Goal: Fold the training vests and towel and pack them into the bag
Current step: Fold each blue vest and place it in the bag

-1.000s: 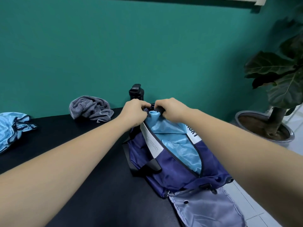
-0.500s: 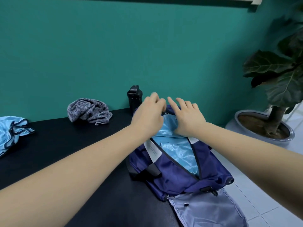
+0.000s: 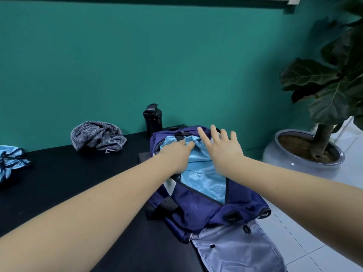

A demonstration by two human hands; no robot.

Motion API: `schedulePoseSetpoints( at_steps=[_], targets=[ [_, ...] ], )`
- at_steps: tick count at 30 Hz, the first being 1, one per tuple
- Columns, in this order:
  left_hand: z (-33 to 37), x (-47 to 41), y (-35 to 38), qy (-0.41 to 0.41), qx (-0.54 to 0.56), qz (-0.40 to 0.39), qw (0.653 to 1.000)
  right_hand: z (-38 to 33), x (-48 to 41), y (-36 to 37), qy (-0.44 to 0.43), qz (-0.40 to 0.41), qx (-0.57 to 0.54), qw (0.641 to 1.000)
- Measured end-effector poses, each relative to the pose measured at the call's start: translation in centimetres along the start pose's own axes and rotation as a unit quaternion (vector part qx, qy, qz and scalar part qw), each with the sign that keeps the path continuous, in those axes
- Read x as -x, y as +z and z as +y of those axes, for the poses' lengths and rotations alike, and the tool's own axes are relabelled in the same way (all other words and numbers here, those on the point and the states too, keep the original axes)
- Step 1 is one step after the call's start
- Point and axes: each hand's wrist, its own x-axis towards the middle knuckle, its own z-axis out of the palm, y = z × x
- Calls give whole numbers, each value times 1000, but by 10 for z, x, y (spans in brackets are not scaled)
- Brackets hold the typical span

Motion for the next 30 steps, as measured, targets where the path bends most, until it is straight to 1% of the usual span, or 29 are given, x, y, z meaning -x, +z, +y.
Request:
schedulePoseSetpoints(
  at_steps=[3,5,8,11,13,15,17,23,26,28,30],
  targets=[
    [2,-10,8,-18,-2,-29,999,7,-5,-11,28,46,-12,998],
    [3,-15,9,-23,-35,-36,998,15,-9,-22,42,71,-30,996],
    [-1,-23,10,-14,-85,-14,996,31,-10,-43,39,85,-79,992],
    [-4,-30,19,8,-122,21,992,45,-9,-49,58,119,-116,984],
    [-4,-37,27,14,-92,8,996,50,-8,-48,67,148,-148,976],
    [-3,-43,28,-4,-35,-38,999,53,-6,-46,77,171,-167,968],
    [-5,-48,25,-25,-12,-56,998,55,-5,-42,77,197,-181,960],
    [5,-53,9,-110,-5,-58,992,58,0,-34,81,215,-198,953],
    [17,-56,10,-114,-2,-44,993,61,0,-32,84,216,-202,952],
    [19,-57,13,-105,18,-34,994,62,0,-30,86,212,-204,952],
    [18,-58,16,-90,33,-47,994,61,1,-29,84,205,-204,954]
  ],
)
